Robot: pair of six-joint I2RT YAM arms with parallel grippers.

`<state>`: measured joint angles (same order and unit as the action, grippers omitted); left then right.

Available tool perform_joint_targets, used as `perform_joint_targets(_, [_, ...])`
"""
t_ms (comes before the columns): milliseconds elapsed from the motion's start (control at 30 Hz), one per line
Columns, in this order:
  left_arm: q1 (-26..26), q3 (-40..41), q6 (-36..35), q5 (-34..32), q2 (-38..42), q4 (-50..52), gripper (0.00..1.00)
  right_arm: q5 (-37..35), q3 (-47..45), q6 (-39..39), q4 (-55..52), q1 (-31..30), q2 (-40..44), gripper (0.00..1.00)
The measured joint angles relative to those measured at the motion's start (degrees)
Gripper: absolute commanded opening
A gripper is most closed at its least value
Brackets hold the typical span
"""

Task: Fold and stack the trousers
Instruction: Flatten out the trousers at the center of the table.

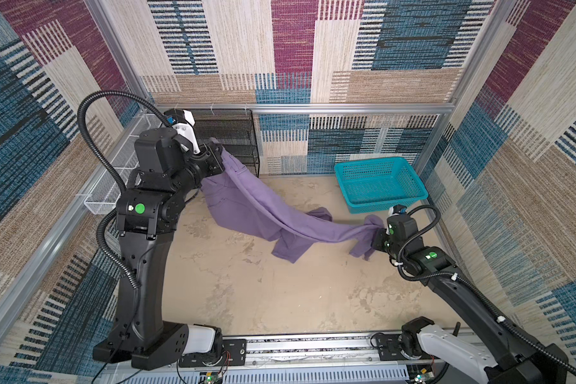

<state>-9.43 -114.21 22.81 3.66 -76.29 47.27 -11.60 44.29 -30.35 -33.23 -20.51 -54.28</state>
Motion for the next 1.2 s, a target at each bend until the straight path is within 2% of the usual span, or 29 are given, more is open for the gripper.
perform_joint_targets(267, [0.31, 26.93, 2.93, -9.40, 17.14, -0.96, 0.00, 1.55, -10.05, -7.63, -1.36, 0.00, 7.96, 0.00])
perform_joint_targets(467, [0.31, 38.84, 7.06, -16.46, 25.09, 1.84, 0.00, 2.16, -13.97, -9.99, -1.46, 0.00, 8.81, 0.02])
perform_joint_targets(667, [0.31, 44.70, 14.27, -25.33, 28.13, 8.48, 0.00, 2.21, -14.97, -10.97, -1.31, 0.00, 8.35, 0.20])
perform_joint_targets(833, [0.33, 53.37, 22.12, -30.51, 33.51, 11.87, 0.00, 3.91, -16.92, -12.04, -0.35, 0.00, 9.88, 0.28])
perform_joint_targets(867, [0.35, 55.43, 23.50, -30.88, 34.97, 12.15, 0.00, 4.48, -17.64, -12.46, -0.15, 0.00, 10.12, 0.36])
perform_joint_targets(900, [0.37, 57.53, 24.44, -31.30, 36.48, 12.13, 0.00, 5.09, -18.45, -13.00, -0.02, 0.00, 10.34, 0.49])
perform_joint_targets(967, [0.37, 60.94, 26.10, -31.76, 39.45, 12.15, 0.00, 6.19, -19.67, -13.40, -0.11, 0.00, 10.84, 0.64])
perform_joint_targets(1067, [0.37, 63.95, 28.28, -32.20, 44.04, 12.11, 0.00, 7.10, -19.69, -13.75, -0.72, 0.00, 11.47, 0.75])
perform_joint_targets(1133, [0.37, 64.70, 29.18, -32.68, 46.80, 12.09, 0.08, 7.08, -17.92, -13.73, -1.86, 0.00, 11.54, 0.77])
perform_joint_targets(1167, [0.39, 64.94, 29.75, -33.09, 47.80, 12.09, 0.17, 6.95, -16.35, -13.70, -2.32, 0.00, 11.47, 0.78])
perform_joint_targets(1200, [0.39, 65.09, 30.12, -33.20, 48.35, 12.13, 0.30, 6.51, -14.71, -13.68, -2.64, 0.00, 11.34, 0.78])
